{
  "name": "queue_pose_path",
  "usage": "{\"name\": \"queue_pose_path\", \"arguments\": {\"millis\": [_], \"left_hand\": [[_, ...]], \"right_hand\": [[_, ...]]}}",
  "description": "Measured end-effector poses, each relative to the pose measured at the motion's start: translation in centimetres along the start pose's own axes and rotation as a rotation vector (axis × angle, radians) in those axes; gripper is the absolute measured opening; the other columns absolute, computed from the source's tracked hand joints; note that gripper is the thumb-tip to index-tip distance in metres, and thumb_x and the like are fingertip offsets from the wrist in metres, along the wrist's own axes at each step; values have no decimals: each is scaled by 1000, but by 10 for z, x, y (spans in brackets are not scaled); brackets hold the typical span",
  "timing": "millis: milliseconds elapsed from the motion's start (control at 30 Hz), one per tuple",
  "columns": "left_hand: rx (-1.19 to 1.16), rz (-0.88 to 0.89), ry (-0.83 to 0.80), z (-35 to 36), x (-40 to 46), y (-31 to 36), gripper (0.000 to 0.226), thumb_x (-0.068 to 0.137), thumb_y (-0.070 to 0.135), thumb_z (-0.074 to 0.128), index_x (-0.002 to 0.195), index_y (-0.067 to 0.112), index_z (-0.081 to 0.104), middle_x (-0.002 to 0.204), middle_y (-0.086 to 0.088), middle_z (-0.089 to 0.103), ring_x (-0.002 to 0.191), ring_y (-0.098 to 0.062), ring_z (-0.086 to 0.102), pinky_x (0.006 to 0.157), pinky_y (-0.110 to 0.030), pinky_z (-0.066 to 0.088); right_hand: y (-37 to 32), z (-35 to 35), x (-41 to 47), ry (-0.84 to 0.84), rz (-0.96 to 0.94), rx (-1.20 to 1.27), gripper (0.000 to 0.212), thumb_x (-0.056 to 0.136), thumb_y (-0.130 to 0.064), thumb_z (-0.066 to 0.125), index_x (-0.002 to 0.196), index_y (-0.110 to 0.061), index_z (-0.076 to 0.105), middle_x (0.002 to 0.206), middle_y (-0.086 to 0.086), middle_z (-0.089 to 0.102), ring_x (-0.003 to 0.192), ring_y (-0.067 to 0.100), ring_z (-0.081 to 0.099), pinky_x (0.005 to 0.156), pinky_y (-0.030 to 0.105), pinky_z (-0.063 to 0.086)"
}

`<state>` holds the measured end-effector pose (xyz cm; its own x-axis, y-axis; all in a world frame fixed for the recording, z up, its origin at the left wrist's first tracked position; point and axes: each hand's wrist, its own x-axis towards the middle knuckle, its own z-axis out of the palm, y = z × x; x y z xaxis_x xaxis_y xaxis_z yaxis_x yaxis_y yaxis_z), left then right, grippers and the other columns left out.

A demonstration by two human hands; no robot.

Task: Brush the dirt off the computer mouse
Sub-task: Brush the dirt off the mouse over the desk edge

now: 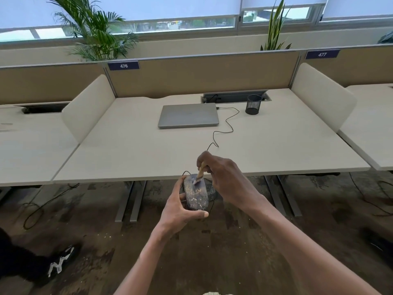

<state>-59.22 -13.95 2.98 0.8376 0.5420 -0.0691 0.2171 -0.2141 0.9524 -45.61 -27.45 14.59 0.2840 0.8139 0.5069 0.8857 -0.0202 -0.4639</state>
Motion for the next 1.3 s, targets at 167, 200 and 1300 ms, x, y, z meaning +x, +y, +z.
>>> {"name": "queue_pose_path", "arguments": {"millis": [167,200,1300], "left_hand": [[-3,2,-10,0,-3,-1,130,59,22,104,160,40,24,126,7,69,105,8,69,77,-5,51],[-3,4,-11,0,-3,-1,130,59,22,104,160,39,24,126,9,68,105,10,69,77,-4,51],[-3,6,-55,1,-20,13,136,51,38,103,158,47,21,126,3,68,113,-11,71,105,-36,56]], "right_hand": [[-4,-1,-6,-58,-40,22,41,88,14,53,109,-21,46,92,2,66,79,22,68,62,41,59],[-3,-2,-5,-56,-35,24,41,88,13,55,108,-21,46,91,2,65,79,23,67,62,42,59],[15,-7,13,151,122,77,32,90,19,50,106,-8,56,88,8,67,80,21,69,69,33,58]]}}
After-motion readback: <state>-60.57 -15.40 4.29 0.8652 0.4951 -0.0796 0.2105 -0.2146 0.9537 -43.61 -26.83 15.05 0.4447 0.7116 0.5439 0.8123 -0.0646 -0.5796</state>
